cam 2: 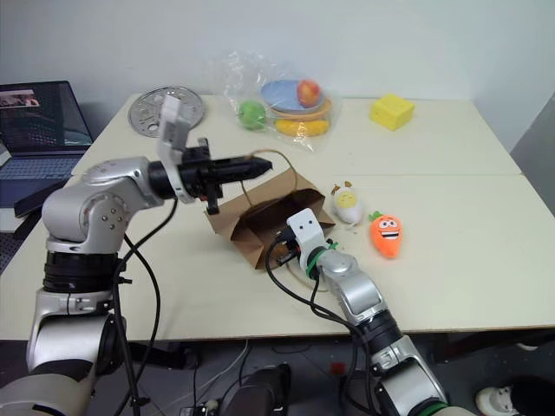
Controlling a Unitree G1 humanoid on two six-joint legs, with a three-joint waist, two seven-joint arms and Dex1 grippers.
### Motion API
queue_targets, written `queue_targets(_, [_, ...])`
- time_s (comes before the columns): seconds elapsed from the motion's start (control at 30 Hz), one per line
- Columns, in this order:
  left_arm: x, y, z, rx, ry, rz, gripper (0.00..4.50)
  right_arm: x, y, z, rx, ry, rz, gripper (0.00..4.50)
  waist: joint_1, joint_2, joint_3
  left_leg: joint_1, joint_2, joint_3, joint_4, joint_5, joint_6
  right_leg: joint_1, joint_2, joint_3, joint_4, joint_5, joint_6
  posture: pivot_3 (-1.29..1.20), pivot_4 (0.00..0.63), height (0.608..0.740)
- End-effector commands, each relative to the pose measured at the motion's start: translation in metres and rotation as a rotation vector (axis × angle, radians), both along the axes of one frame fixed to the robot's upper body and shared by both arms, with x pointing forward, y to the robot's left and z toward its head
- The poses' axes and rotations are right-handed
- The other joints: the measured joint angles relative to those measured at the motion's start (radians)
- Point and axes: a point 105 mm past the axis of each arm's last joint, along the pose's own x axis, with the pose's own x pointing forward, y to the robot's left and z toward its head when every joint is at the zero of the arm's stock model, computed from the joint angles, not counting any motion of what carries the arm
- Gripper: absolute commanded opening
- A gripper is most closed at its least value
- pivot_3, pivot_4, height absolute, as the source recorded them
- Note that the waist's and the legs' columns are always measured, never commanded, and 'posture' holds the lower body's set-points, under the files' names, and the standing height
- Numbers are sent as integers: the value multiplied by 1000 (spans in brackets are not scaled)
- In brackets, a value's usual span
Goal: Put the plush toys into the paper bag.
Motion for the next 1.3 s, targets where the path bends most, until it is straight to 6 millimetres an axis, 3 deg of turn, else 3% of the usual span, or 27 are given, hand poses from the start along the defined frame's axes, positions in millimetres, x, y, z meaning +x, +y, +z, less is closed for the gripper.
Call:
queue_targets(0.03, [14,25,38,-56,-188,141,0,-2,-11,-21,-79,63,-40,54,2,0,0,3,0,0,-1,0,0,3,0,0,-1,0,0,0,150,740])
queue_targets(0.2, [13,32,85,-269,-302,148,0,1,-15,-18,-108,28,-46,54,7,-1,-1,4,0,-1,-1,0,0,5,-4,0,-1,-1,3,0,150,740])
queue_targets(0.3, [12,24,68,-217,-279,120,0,2,-16,-17,-97,37,-52,54,2,-1,-1,5,-1,-1,-1,0,0,5,-4,0,-1,0,2,0,150,740])
queue_targets(0.5, [13,22,59,-214,-247,117,0,4,-23,-18,-86,44,-86,54,3,-1,-1,5,-1,-1,-2,0,0,5,-3,0,-1,0,1,0,150,740])
queue_targets(0.57, [13,19,46,-173,-220,95,0,5,-24,-13,-66,31,-88,54,3,-1,-1,5,-1,-1,-2,0,0,5,-3,0,-1,0,1,0,150,740])
queue_targets(0.67, [13,16,36,-155,-197,79,0,5,-21,2,12,-3,-80,54,3,-1,-1,5,-1,-1,-2,0,0,6,-3,0,-1,0,1,0,150,740])
queue_targets(0.87, [15,6,11,-83,-147,20,0,-10,-8,63,215,-169,41,54,1,-1,-1,4,-1,0,-3,0,0,4,-3,1,-2,0,1,0,150,740])
queue_targets(1.03, [14,4,9,-84,-128,-5,0,-29,-8,85,254,-249,129,54,0,-1,-1,4,0,0,-7,0,0,3,-3,1,-2,0,0,0,150,740])
queue_targets(1.2, [15,4,8,-71,-124,-16,0,-40,-28,106,273,-334,112,54,0,-1,-1,3,0,0,-7,0,0,3,-3,1,-2,0,0,0,150,740])
queue_targets(1.3, [15,2,4,-58,-119,-26,0,-50,-56,130,320,-403,49,54,1,-1,0,3,0,0,-7,0,0,3,-4,1,-2,-1,2,0,150,740])
